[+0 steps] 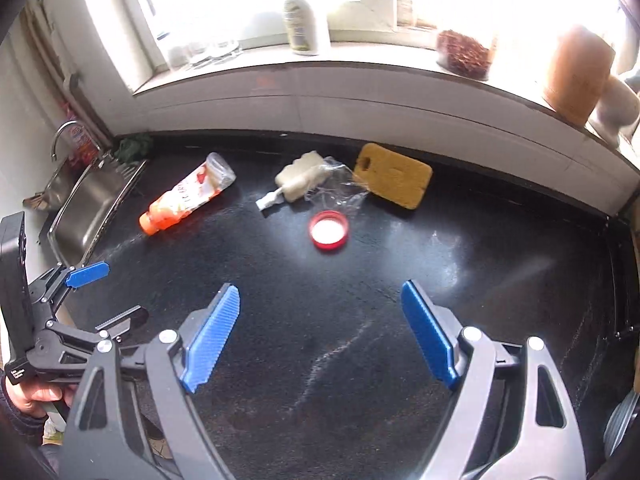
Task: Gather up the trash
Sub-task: 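Grasp the white sponge brush with left tool while right tool grasps the red cap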
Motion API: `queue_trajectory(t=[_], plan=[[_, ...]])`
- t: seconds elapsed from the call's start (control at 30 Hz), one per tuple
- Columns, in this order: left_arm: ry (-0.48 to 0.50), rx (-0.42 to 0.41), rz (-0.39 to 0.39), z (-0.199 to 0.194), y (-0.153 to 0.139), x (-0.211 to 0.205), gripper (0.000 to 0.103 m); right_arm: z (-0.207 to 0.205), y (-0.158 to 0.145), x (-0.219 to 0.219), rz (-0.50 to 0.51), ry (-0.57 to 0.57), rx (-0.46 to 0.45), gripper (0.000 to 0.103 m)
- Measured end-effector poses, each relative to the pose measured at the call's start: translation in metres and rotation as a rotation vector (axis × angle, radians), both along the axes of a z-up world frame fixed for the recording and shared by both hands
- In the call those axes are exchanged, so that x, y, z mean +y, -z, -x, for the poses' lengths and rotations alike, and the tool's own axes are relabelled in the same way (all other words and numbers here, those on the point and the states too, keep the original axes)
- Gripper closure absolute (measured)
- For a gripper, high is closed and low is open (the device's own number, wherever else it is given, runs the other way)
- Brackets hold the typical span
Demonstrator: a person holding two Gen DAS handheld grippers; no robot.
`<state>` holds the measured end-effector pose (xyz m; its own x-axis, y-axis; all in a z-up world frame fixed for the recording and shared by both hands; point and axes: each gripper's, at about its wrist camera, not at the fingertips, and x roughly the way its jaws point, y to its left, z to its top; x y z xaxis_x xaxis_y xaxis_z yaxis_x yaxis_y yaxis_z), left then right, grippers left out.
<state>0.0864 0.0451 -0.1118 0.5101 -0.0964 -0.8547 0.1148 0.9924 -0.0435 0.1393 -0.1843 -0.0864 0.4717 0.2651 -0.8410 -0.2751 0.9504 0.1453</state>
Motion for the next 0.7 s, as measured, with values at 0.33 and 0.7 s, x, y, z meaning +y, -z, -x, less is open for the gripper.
queue_trajectory(t=[0.33,0.7], plan=[[0.039,0.081,-0.051,-0.113,0.046,-0.011,0.007,-0.056,0.054,0.000,-0.019,-0.081,0.053,0.022],[0.155,0.132,-0.086,-0.226,0.112,-0.015,0.007,-0.109,0.127,0.056,0.077,-0.230,0.090,0.022]])
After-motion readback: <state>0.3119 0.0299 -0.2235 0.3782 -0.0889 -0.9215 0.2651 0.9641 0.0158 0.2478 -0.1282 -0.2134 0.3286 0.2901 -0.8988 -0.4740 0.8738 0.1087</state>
